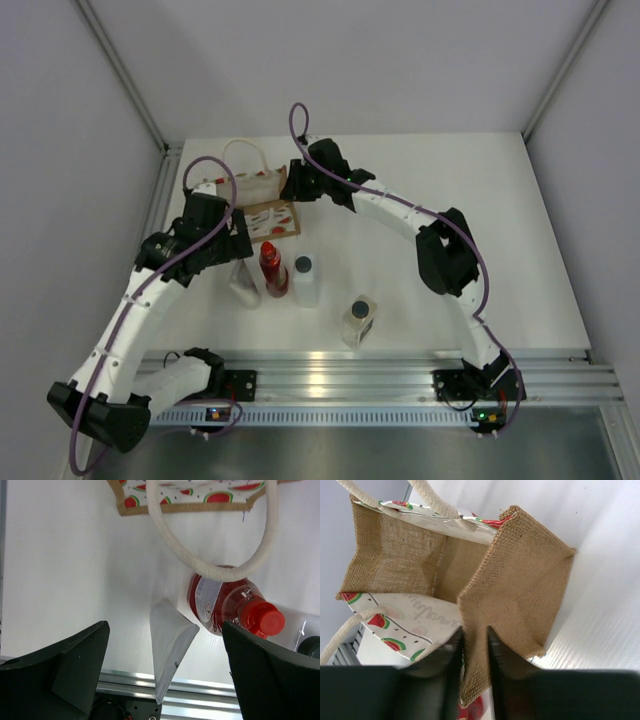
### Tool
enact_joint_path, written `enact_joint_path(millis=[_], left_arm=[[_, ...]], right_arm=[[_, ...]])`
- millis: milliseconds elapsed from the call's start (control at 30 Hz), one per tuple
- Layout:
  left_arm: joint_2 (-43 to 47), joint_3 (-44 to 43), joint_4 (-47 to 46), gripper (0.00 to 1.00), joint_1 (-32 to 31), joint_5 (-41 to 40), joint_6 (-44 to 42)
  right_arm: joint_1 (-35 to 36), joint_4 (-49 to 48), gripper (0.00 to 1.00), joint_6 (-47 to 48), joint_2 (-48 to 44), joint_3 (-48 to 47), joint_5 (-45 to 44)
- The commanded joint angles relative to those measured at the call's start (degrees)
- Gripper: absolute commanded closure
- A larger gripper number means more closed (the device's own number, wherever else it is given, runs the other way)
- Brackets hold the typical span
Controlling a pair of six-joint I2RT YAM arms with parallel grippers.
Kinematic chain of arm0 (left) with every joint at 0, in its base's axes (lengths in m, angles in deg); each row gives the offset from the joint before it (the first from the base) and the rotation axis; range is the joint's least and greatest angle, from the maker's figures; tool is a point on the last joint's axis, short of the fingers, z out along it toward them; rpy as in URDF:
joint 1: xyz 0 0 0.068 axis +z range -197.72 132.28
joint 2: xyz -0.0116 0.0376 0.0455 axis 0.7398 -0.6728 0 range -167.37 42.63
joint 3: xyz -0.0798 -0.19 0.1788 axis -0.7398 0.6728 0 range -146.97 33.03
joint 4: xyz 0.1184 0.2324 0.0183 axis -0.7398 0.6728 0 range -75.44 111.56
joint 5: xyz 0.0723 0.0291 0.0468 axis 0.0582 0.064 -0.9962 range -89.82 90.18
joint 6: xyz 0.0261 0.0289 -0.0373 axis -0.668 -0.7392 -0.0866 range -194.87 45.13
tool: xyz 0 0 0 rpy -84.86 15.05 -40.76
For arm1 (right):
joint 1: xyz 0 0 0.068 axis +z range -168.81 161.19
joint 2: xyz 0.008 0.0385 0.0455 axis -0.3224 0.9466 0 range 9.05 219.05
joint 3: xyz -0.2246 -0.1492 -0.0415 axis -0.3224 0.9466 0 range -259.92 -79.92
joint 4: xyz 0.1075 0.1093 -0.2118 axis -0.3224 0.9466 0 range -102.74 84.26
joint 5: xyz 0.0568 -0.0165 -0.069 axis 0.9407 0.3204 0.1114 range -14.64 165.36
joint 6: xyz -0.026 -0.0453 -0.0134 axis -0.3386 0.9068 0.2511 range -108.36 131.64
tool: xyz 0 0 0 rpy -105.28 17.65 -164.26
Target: Take the personal care products out of the canvas bag
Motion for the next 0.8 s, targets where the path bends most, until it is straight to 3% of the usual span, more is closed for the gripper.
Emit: enact_joint_path(millis=[0,233,433,567,633,700,767], left_arm=[[2.79,-3.17,-2.38,0.02,-0.08,-6.79,2.41],[3.15,-3.88,-7.48,0.02,1.41,-15.58,2.24],[0.69,-5.63,-11.61,0.02,7.12,-16.12,-0.13],[-0.02,-5.99,-14.42,0.02,13.80,-10.59,-1.98],[-0.80,-5.81,-15.30,0.02,16.88,-9.09,-1.98],[-1.07,-5.64,-15.39,0.02,17.68,-8.82,-2.15],[-0.46,-5.02,-15.83,0.02,17.76,-8.12,-2.76]], right_arm=[[-0.06,-1.15,0.68,0.61,-2.89,-2.80,-0.84],[-1.11,-0.36,0.48,1.05,-5.09,-2.97,-1.55],[-2.95,1.39,0.41,2.81,-9.21,-2.10,-1.72],[-5.15,1.84,0.32,6.67,-14.92,2.20,-3.30],[-7.78,1.84,0.24,8.60,-19.75,6.40,-4.62],[-9.46,2.80,0.02,10.97,-25.27,9.32,-5.49],[-11.57,3.59,0.01,13.17,-29.68,14.76,-10.03]])
